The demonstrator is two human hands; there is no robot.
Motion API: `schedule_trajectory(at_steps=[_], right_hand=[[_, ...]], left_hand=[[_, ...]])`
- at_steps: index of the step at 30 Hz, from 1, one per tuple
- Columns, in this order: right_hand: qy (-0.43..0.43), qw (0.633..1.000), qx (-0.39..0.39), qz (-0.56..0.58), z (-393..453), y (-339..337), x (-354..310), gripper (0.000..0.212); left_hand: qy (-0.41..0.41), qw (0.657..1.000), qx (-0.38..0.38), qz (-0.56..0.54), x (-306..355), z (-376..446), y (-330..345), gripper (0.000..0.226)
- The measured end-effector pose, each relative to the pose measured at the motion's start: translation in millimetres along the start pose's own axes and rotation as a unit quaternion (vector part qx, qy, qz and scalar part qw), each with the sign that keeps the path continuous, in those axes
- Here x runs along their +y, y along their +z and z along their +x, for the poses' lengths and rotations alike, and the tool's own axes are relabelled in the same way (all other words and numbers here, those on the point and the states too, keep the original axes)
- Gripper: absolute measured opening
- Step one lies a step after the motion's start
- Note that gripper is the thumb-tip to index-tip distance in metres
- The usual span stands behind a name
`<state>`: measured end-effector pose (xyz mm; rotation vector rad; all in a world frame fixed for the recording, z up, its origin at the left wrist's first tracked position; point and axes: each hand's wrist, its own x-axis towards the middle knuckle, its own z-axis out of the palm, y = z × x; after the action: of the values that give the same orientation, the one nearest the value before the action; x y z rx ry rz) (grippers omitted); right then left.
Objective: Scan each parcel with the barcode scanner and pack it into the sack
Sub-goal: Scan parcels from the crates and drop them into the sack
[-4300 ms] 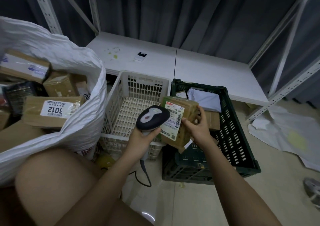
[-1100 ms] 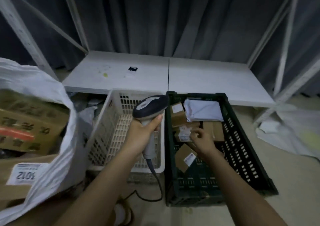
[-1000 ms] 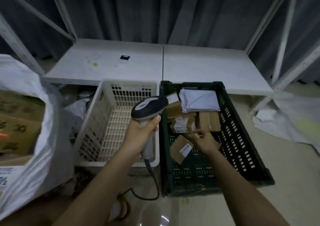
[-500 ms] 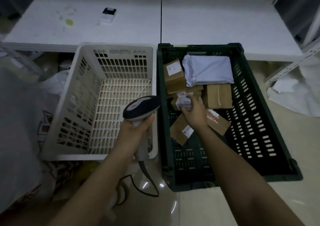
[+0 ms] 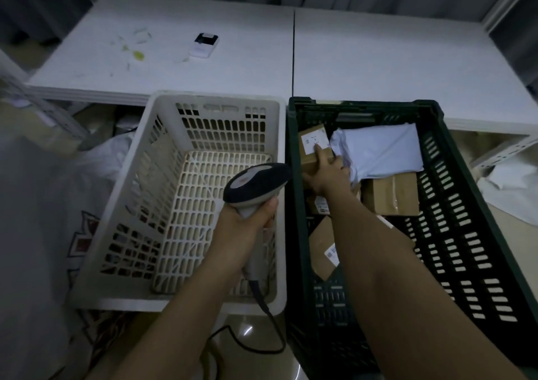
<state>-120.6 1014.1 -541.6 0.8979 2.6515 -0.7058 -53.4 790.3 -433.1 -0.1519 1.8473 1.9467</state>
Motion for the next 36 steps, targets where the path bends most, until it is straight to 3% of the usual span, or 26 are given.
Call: schedule_trajectory(at_steps=[3,9,14,20,24,27,32,36], right_hand=[[0.003,0.997,0.072,-0.002,-0.2,3.0,-7.5,0.073],[-0.010,0.991,0.130,-0.011,-5.1,-3.7,-0.8,0.053],[-0.079,0.986,0.120,-0.085,-14.0,-10.1,23.9,0.049],[-0.059,0.982,0.157,0.087,-29.1,12.9,43.4,0.035],[0.028,0.954,0.135,0.265,-28.4,21.6,45.0,0.028],[0.013,0.924,0.116,0.363,-21.8,26.7,42.5,0.038],[-0.003,0.899,-0.012,0.437,-15.1,36.7,44.2,0.086],[0.003,0.905,0.019,0.424,-11.8,40.7,50.1,0.098]], left_hand=[[-0.015,1.000,0.021,-0.016,-4.7,-3.3,-10.7,0.017],[-0.036,0.998,0.037,-0.018,-2.7,-10.9,-24.1,0.012],[-0.029,0.998,0.040,-0.026,-3.6,-13.6,-25.6,0.029],[-0.030,0.999,0.036,-0.026,-9.6,-17.6,-21.4,0.063],[-0.045,0.998,0.042,-0.031,-16.7,-12.7,-19.0,0.060],[-0.053,0.997,0.045,-0.024,-20.9,-8.1,-16.7,0.054],[-0.058,0.997,0.046,-0.031,-27.3,-0.4,-13.1,0.019],[-0.060,0.997,0.038,-0.027,-28.7,-1.9,-11.9,0.022]])
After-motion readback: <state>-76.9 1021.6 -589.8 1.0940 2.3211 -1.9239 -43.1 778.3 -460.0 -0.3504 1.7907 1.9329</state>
